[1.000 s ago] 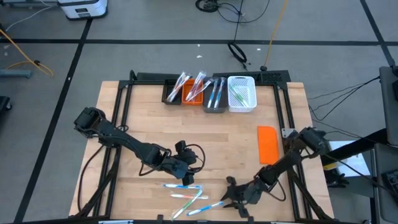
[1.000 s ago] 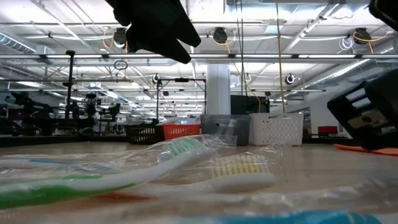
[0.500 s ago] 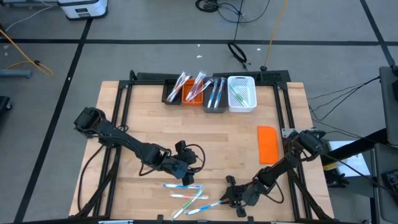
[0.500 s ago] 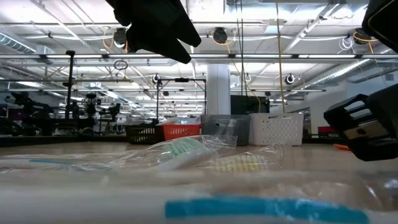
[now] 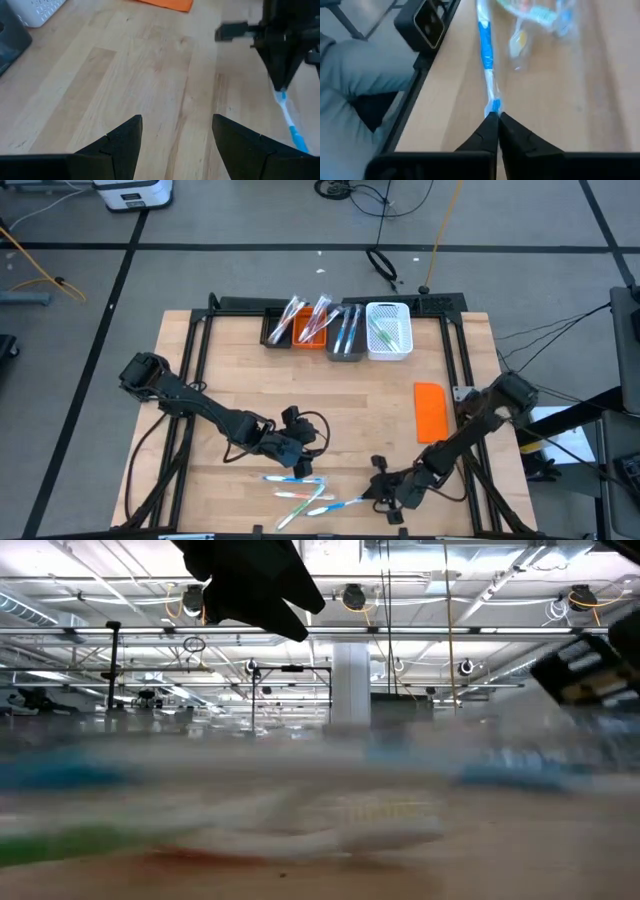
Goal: Pick & Place Toothbrushes
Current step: Put the blue toothbrush into the gray bin
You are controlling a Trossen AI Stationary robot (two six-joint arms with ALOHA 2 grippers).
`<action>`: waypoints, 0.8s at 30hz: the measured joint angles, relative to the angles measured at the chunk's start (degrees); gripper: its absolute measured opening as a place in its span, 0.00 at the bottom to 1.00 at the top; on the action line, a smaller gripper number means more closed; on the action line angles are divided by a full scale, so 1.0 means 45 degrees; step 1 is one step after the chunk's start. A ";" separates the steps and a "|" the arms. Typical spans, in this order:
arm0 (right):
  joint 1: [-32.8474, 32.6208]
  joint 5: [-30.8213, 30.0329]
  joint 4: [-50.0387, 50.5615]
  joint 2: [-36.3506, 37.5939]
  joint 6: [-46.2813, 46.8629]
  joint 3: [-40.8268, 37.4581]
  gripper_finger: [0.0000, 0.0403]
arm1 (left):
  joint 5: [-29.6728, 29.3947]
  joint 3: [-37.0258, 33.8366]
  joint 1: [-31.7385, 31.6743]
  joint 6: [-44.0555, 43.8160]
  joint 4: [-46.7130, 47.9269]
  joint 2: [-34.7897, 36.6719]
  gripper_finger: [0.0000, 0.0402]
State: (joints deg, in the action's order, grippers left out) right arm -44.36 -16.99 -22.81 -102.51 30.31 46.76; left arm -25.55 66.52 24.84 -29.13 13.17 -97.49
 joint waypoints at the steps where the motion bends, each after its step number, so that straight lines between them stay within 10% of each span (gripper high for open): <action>1: 0.0010 -0.0243 0.0411 0.0317 -0.0091 0.0000 0.00 | 0.0003 0.0000 0.0000 -0.0038 -0.0022 0.0000 0.61; 24: 0.1737 -0.0890 0.3354 0.3520 -0.2610 0.0475 0.00 | 0.5313 0.0000 -0.0406 -0.1793 -0.1933 0.0000 0.61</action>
State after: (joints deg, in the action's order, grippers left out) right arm -36.54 -20.99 -7.72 -86.67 18.57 48.90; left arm -1.64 66.52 23.01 -37.20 4.47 -97.49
